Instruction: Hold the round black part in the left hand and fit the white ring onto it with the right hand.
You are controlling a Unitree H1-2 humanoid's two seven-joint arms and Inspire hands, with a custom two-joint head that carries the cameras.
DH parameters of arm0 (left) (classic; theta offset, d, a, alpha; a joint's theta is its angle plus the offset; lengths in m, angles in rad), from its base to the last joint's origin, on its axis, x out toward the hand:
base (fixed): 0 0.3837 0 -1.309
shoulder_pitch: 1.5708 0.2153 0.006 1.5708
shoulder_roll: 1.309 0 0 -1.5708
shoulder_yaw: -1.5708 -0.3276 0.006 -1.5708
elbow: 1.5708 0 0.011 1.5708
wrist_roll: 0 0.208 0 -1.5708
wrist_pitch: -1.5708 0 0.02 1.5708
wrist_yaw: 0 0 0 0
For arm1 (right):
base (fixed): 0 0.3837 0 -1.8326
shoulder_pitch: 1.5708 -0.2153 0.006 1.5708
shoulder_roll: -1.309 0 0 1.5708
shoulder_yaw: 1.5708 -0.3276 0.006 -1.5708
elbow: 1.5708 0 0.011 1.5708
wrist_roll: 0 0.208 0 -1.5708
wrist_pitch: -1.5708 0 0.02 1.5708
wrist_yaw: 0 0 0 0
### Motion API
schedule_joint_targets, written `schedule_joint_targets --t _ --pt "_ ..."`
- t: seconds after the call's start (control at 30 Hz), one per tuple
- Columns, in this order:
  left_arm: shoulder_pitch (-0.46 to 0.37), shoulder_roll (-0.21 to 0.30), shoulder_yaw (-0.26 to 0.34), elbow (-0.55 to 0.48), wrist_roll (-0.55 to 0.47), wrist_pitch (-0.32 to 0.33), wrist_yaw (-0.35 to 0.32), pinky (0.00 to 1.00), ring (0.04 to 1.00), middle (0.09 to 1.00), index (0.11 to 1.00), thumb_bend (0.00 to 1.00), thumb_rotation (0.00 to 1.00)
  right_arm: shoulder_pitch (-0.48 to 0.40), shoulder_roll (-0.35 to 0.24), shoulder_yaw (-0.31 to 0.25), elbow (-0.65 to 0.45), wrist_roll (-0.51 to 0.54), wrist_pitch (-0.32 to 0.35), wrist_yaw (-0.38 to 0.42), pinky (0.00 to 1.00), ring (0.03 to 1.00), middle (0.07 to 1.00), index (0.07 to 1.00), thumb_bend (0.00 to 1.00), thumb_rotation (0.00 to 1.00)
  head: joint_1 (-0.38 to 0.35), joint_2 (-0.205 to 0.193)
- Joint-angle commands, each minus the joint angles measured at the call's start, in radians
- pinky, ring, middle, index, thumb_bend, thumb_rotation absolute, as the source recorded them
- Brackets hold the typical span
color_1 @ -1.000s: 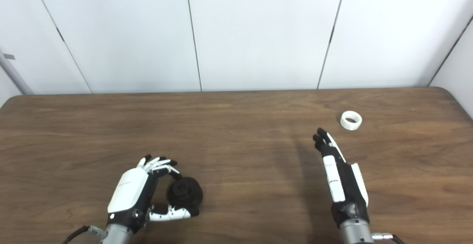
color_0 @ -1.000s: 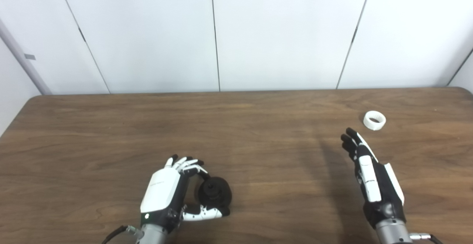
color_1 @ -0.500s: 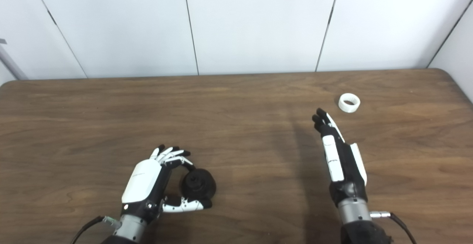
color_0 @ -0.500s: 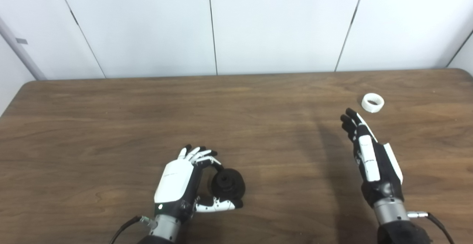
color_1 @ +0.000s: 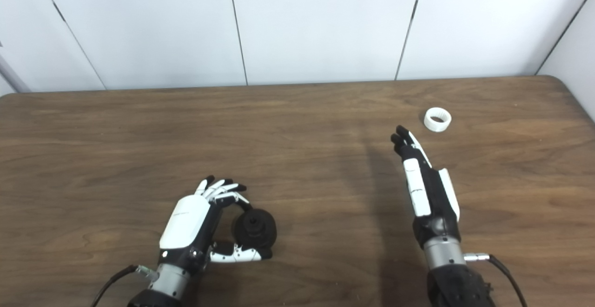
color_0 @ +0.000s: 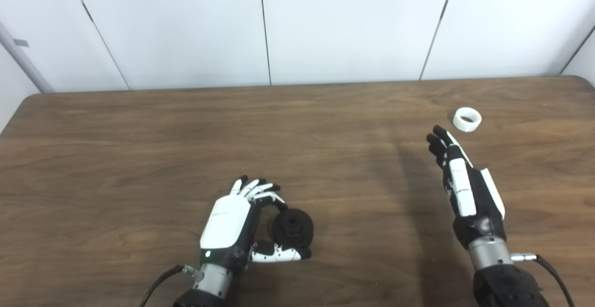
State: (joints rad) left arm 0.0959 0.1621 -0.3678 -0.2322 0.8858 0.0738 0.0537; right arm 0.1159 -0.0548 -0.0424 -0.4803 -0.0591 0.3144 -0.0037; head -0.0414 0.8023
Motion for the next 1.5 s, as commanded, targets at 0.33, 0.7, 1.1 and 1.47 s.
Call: schedule_joint_targets --t 0.33,0.7,1.1,1.47 --pt "0.000 0.007 -0.015 0.035 0.058 -0.065 0.059 1.00 0.893 0.802 0.487 0.52 0.05 -0.031 -0.009 -0.019 -0.061 0.017 0.009 0.000 1.00 0.928 0.917 0.934 0.58 1.00 -0.010 0.020" --pt "-0.003 0.007 -0.013 0.042 0.055 -0.065 0.066 1.00 0.886 0.801 0.487 0.52 0.05 -0.061 -0.029 -0.041 -0.069 0.027 0.028 0.002 1.00 0.932 0.927 0.930 0.58 1.00 -0.031 0.020" --pt "-0.002 0.023 -0.003 0.041 0.046 -0.072 0.062 1.00 0.885 0.799 0.487 0.52 0.05 -0.168 -0.135 -0.052 -0.047 -0.093 0.075 -0.006 0.94 0.919 0.919 0.892 0.54 0.84 -0.108 0.017" --pt "0.004 0.043 0.021 0.029 0.025 -0.086 0.055 1.00 0.883 0.792 0.486 0.52 0.05 -0.278 -0.271 -0.056 0.036 -0.286 0.090 -0.004 0.94 0.927 0.896 0.745 0.66 0.46 -0.230 0.003"
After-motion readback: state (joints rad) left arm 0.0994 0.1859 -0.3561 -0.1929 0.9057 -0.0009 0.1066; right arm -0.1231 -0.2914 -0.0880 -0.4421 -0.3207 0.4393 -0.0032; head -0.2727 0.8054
